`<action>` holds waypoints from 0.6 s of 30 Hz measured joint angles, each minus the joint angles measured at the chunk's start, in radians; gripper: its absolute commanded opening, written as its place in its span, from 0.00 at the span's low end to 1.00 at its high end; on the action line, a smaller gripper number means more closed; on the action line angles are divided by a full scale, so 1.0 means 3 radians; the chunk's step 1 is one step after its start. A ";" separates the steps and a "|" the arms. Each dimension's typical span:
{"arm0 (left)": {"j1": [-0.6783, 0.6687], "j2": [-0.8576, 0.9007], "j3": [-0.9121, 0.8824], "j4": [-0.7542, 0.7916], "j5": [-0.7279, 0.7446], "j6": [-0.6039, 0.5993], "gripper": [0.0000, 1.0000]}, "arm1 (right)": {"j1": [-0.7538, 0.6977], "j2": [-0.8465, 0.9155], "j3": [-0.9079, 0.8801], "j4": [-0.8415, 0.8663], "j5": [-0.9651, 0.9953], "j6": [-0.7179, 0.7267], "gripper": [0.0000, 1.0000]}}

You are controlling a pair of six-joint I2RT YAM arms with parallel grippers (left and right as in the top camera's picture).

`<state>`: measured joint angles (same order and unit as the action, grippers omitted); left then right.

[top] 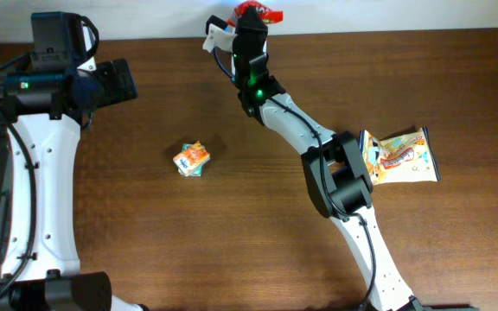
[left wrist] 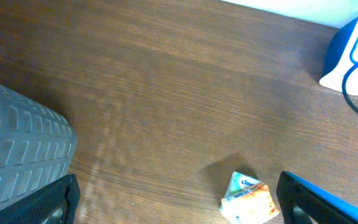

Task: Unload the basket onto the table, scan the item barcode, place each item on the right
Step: 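Hold the red bag barcode in front of the scanner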

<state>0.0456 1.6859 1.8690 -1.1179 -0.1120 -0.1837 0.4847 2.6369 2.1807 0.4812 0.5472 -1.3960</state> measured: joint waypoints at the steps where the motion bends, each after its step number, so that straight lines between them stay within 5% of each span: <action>1: 0.0000 0.0000 0.0000 0.0000 -0.0001 0.0000 0.99 | -0.0003 0.0000 0.0000 0.0006 -0.0001 -0.0011 0.04; 18: 0.0000 0.0000 0.0000 0.0000 -0.0001 0.0000 0.99 | -0.0003 0.0000 -0.0001 0.0005 -0.0127 -0.0097 0.04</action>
<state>0.0456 1.6859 1.8690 -1.1179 -0.1123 -0.1837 0.4839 2.6369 2.1803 0.4828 0.5091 -1.4250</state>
